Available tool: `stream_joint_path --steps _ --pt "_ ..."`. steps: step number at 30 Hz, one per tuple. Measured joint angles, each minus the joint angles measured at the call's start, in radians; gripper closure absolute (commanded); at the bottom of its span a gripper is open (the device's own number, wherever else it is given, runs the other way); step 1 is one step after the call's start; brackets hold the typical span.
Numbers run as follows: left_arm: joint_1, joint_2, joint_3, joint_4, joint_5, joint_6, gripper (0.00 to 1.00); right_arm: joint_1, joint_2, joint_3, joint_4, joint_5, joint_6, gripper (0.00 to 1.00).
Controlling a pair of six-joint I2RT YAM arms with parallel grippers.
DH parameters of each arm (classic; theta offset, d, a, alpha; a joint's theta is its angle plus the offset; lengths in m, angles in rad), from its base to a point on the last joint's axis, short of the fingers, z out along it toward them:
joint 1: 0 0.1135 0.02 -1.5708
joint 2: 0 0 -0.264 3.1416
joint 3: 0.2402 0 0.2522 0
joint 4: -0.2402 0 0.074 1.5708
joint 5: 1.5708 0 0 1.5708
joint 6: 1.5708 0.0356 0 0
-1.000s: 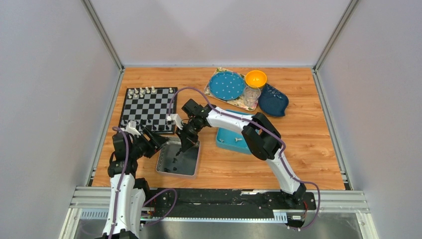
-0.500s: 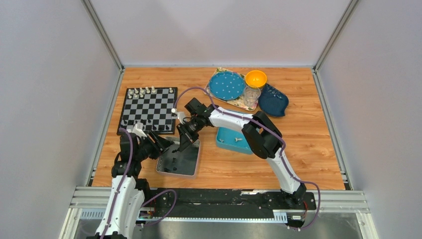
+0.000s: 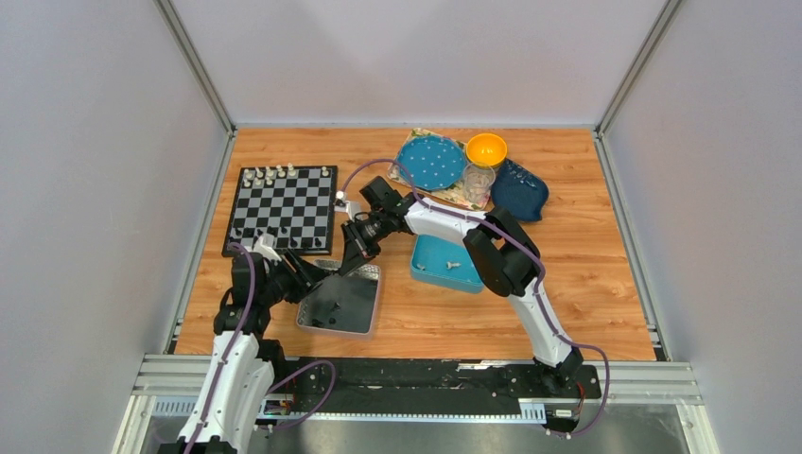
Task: Set up the chess pieces on the board
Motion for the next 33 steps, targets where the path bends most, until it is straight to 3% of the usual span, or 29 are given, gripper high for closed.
stream_joint_path --steps 13,16,33 --pt "-0.031 0.052 -0.003 0.054 -0.026 -0.016 0.49 -0.002 0.031 0.000 0.043 -0.026 0.068 0.98" --pt "-0.050 0.066 -0.003 0.058 -0.036 -0.015 0.55 -0.002 0.031 0.000 0.047 -0.029 0.073 0.98" --pt "-0.073 0.093 -0.003 0.089 -0.095 -0.024 0.56 -0.002 0.031 0.000 0.064 -0.044 0.078 0.98"
